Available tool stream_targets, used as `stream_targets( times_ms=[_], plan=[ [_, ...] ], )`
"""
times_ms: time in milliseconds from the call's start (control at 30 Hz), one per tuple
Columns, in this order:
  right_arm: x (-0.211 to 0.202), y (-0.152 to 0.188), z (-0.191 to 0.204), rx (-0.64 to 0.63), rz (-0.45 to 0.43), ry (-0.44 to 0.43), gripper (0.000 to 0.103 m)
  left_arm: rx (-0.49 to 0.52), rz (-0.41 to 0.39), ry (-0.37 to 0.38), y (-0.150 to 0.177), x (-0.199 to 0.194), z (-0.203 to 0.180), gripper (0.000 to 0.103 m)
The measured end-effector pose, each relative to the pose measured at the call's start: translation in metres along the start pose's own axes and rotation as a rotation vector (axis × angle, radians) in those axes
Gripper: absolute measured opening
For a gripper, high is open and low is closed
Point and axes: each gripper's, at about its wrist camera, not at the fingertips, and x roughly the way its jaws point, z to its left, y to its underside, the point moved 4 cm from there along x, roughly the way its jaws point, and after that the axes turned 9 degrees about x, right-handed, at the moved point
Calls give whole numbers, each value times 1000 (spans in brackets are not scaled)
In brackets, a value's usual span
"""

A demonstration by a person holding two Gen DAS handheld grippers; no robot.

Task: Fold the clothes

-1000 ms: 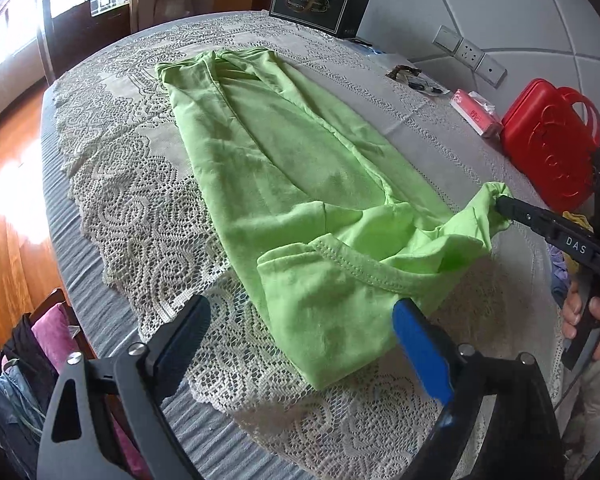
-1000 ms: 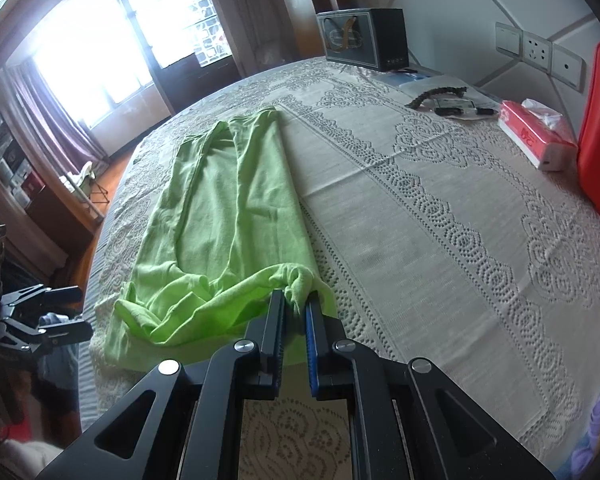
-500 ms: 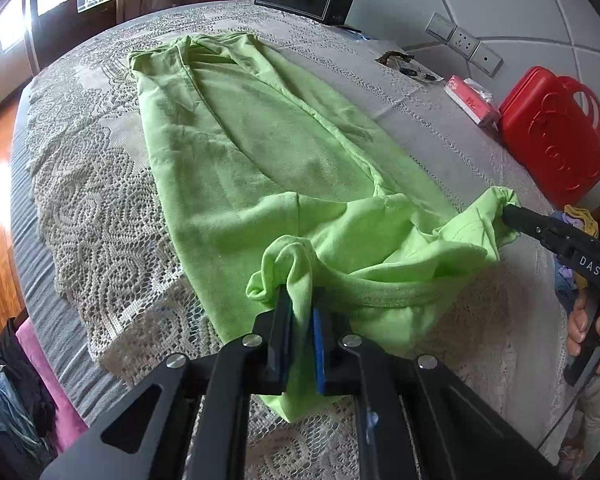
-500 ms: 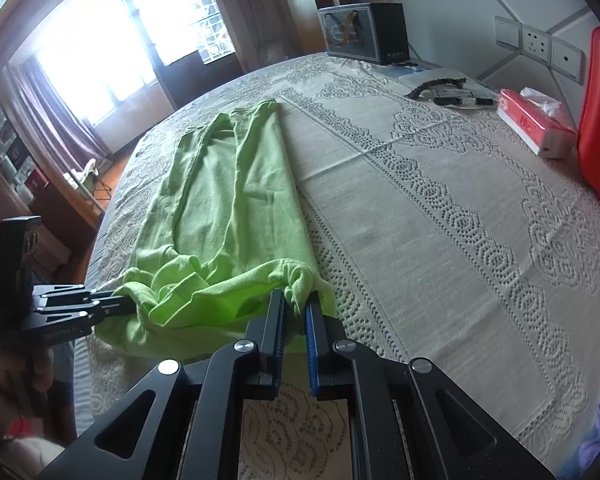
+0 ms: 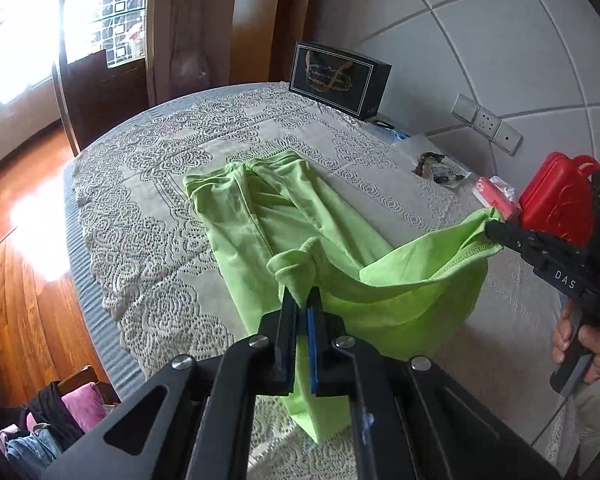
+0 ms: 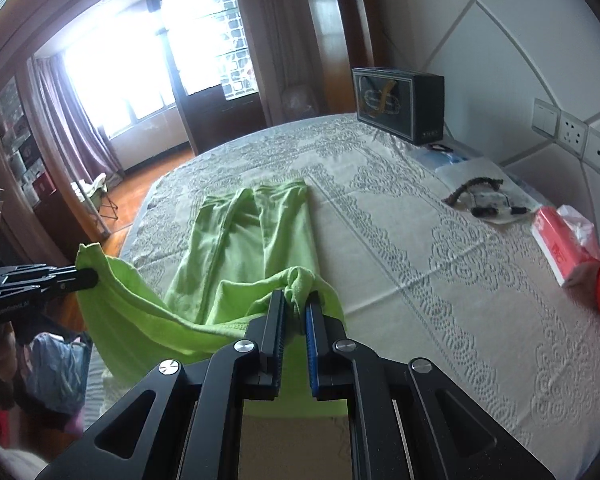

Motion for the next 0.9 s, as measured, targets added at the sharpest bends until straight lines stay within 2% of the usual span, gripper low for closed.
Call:
stream_targets(
  times_ms=[267,400,500,533,567,600,667,800,900],
  plan=[
    [102,-104,20,-44,-15,5,10,-34,13,9,-81,82,103,4],
    [182,-145,29,-26,36,-17,10,-52,70,8,-113,138,156,4],
    [241,-161,29,8,110,-32,13,-64,132,23,-124,177,181,6],
    [255,-164,26,31,132,-33,20,-63,156,26,-126,188,187,10],
    [267,-165,22,58,150,-32,25,-67,156,22,-127,192,189,28],
    [275,-166,17,81,162,-33,28,-71,156,17,-128,196,191,58],
    [279,-164,8,115,175,-31,31,-93,157,16,-127,199,194,88],
    [256,-145,-10,126,203,-17,33,-151,170,40,-116,192,191,88],
    [219,-113,-21,112,223,-18,33,-127,192,40,-92,178,164,88]
  ],
)
